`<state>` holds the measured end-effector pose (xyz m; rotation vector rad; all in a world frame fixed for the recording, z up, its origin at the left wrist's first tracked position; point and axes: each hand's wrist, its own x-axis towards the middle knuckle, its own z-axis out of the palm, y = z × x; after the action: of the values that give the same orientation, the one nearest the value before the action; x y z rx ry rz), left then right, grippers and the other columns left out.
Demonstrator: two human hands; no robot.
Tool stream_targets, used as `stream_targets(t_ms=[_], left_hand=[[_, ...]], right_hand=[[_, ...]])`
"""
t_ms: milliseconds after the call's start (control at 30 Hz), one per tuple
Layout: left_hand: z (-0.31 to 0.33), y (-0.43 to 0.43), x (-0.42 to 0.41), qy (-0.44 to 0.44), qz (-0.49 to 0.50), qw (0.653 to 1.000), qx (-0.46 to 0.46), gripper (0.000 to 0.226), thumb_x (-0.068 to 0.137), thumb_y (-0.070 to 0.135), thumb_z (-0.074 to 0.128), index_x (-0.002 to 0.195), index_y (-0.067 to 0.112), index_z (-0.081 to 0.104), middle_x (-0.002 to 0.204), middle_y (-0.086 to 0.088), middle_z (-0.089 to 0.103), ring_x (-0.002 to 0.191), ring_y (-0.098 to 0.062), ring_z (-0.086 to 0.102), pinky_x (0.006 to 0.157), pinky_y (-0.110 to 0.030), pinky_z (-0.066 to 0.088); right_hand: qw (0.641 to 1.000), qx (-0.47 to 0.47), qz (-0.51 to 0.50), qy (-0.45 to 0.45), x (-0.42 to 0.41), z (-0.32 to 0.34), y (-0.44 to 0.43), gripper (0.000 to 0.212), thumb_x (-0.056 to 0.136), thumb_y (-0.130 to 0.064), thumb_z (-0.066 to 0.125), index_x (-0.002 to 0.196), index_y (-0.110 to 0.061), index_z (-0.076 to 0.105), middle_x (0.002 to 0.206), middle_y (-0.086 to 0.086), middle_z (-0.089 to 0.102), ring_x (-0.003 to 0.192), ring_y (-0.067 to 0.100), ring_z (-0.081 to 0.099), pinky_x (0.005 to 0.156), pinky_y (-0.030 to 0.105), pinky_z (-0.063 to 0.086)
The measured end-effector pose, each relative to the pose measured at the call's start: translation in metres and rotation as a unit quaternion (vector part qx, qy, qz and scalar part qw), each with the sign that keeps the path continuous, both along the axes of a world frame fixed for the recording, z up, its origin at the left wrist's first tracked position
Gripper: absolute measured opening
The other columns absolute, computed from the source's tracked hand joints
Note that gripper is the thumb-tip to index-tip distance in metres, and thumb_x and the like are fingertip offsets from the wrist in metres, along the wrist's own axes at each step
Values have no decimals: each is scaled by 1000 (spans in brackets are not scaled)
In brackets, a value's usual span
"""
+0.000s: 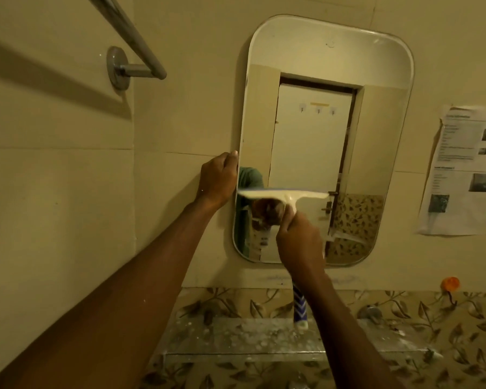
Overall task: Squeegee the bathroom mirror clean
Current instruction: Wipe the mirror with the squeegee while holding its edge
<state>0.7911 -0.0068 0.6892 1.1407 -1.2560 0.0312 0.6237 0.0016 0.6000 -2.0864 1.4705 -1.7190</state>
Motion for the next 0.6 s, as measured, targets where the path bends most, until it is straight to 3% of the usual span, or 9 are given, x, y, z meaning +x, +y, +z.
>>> stream_targets(t_ms=[100, 200, 267, 367, 467, 600], left_hand=[[-1, -1, 0, 1, -10, 1000, -1, 43, 100, 34, 38, 83, 4, 63, 76, -14, 63, 72, -30, 60, 65, -39, 51], [-1, 0, -1, -5, -9, 1000, -6, 36, 100, 30, 38, 79, 9, 59, 66, -1, 56, 64, -15, 55, 60, -30, 46], [-1, 1, -1, -13, -4, 1000, -6, 34, 100, 29, 39, 78, 11, 58, 64, 5, 52, 61, -9, 50, 57, -24, 41], [-3, 1, -1, -27, -2, 1000, -5, 32, 100, 28, 40, 82, 9, 59, 66, 5, 51, 63, -9, 49, 53, -18, 37], [-6, -2, -1, -30, 17, 999, -13, 28, 99, 28, 43, 81, 13, 57, 66, 8, 50, 61, -4, 48, 47, -6, 31], [-13, -9, -3, -17, 40, 999, -18, 27, 99, 28, 44, 92, 10, 64, 78, 2, 56, 68, -8, 49, 52, -9, 31]], right_hand=[[999, 46, -2, 22, 4, -61, 7, 39, 100, -42, 32, 88, -19, 60, 57, -6, 57, 43, 4, 54, 35, 12, 33], [995, 61, -41, 64, 3, -91, 13, 42, 101, -40, 30, 85, -15, 60, 52, -11, 50, 40, 1, 47, 34, 10, 25], [997, 53, -16, 53, -4, -86, 16, 41, 101, -37, 31, 76, -18, 56, 50, -10, 47, 36, 3, 45, 31, 13, 28], [999, 14, 2, -36, -32, -46, 5, 44, 102, -34, 31, 66, -20, 51, 48, -3, 46, 33, 5, 40, 29, 15, 28], [998, -13, -29, -56, -69, -5, -19, 49, 104, -37, 28, 71, -14, 55, 59, 7, 58, 47, 16, 52, 39, 25, 35], [998, -13, -42, -38, -75, -39, -30, 45, 104, -34, 28, 71, -17, 53, 55, 5, 53, 44, 16, 47, 39, 25, 33]])
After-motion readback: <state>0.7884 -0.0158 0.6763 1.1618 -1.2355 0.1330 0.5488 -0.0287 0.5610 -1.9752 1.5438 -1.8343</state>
